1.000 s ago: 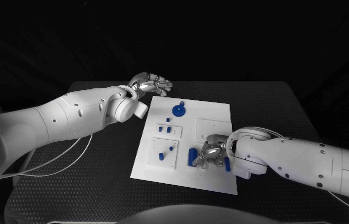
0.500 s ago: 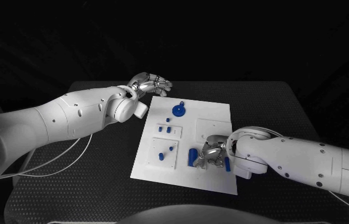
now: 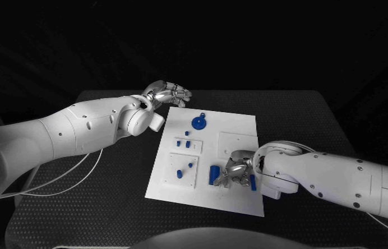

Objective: Assemble the parts on the task board

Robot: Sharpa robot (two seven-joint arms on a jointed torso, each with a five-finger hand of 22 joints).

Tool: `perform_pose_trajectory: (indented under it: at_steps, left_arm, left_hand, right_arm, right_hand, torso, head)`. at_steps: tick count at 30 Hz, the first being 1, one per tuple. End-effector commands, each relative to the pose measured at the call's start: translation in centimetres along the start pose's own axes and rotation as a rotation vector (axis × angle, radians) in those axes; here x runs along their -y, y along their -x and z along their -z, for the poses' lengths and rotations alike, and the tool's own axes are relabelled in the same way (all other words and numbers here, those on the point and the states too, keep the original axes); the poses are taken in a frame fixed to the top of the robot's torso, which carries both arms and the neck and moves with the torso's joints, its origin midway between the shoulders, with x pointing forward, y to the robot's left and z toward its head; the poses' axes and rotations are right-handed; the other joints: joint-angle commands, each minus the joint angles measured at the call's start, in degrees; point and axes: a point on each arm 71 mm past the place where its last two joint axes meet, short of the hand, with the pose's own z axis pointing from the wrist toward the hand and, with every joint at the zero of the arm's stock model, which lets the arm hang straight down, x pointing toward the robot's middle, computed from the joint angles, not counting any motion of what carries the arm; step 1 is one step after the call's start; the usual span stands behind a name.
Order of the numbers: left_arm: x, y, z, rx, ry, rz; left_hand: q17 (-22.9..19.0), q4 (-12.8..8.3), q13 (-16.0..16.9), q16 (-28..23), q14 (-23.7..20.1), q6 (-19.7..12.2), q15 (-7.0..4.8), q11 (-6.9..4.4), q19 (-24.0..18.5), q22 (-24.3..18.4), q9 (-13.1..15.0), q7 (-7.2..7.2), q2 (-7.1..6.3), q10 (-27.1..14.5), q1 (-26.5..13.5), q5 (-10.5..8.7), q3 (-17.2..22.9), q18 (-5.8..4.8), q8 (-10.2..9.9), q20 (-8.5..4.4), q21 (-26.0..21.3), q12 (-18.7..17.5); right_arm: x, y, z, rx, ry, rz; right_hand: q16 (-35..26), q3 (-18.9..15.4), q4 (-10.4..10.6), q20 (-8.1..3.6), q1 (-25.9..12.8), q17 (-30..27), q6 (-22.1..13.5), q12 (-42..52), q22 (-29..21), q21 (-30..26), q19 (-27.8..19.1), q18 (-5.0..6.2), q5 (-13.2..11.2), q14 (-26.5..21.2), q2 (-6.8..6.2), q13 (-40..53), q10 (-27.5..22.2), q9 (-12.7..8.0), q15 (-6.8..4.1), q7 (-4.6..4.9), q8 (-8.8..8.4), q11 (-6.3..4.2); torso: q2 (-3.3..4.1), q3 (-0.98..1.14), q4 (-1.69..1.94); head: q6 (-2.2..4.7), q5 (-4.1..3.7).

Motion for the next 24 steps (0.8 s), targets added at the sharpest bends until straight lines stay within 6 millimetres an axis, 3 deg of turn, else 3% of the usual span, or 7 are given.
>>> perform_pose_trajectory:
  at_steps: [1,11,21,24]
  left_arm:
    - [0.2,-0.2,-0.1,-0.015,-0.008,0.001]
    - [0.2,-0.2,-0.1,-0.013,-0.009,0.001]
    - [0.2,-0.1,-0.1,-0.012,-0.011,0.000]
    - [0.2,-0.1,-0.1,-0.011,-0.011,0.000]
  left_hand:
    - [0.08,0.26,0.06,-0.28,-0.20,-0.43,0.28,0.10,-0.07,1.16,-0.05,0.09,0.11,-0.33,-0.41,0.12,0.08,0.99,0.37,0.27,-0.21,0.21]
    - [0.12,0.30,0.07,-0.31,-0.20,-0.43,0.28,0.10,-0.07,1.16,-0.06,0.09,0.12,-0.33,-0.39,0.11,0.08,0.99,0.39,0.28,-0.22,0.22]
    - [0.16,0.33,0.08,-0.33,-0.18,-0.42,0.28,0.10,-0.07,1.17,-0.06,0.09,0.12,-0.31,-0.41,0.11,0.07,0.98,0.41,0.29,-0.22,0.23]
    - [0.18,0.35,0.08,-0.33,-0.17,-0.41,0.28,0.09,-0.07,1.17,-0.07,0.08,0.12,-0.30,-0.41,0.11,0.06,0.98,0.42,0.29,-0.22,0.24]
  right_arm:
    - [0.0,-0.1,0.1,-0.003,0.007,0.000]
    - [1.0,0.5,1.0,0.048,0.053,-0.045]
    - [3.4,3.8,4.1,0.121,0.076,-0.124]
    - [4.5,4.3,4.6,0.129,0.049,-0.130]
  right_hand:
    - [-0.32,-0.37,0.03,-0.16,0.25,0.05,0.01,-0.37,0.60,-0.06,-0.33,0.76,-0.02,0.11,0.26,0.09,0.23,0.08,-0.21,-0.07,-0.31,-0.08]
    - [-0.35,-0.70,-0.14,-0.20,0.60,0.05,0.10,-0.40,0.54,-0.13,-0.24,0.76,0.13,0.15,1.09,0.12,0.35,0.10,-0.24,-0.10,-0.36,-0.11]
    - [-0.46,-1.32,-1.09,-0.21,2.13,0.00,-1.52,0.30,0.49,-0.30,-0.18,0.76,1.27,0.30,2.95,0.66,0.82,-0.09,0.15,0.40,-1.38,0.35]
    - [-0.47,-1.07,-1.89,-0.17,3.96,0.00,-1.50,0.49,0.56,-0.29,-0.18,0.76,0.73,0.38,4.75,0.83,0.88,-0.01,0.30,0.50,-1.43,0.47]
  torso:
    - [0.00,0.03,-0.03]
    - [-0.01,0.00,-0.04]
    - [-0.05,0.07,-0.21]
    - [-0.04,0.08,-0.19]
  head:
    - [0.02,0.05]
    - [0.35,-0.20]
    - [1.14,-0.62]
    - [1.50,-1.02]
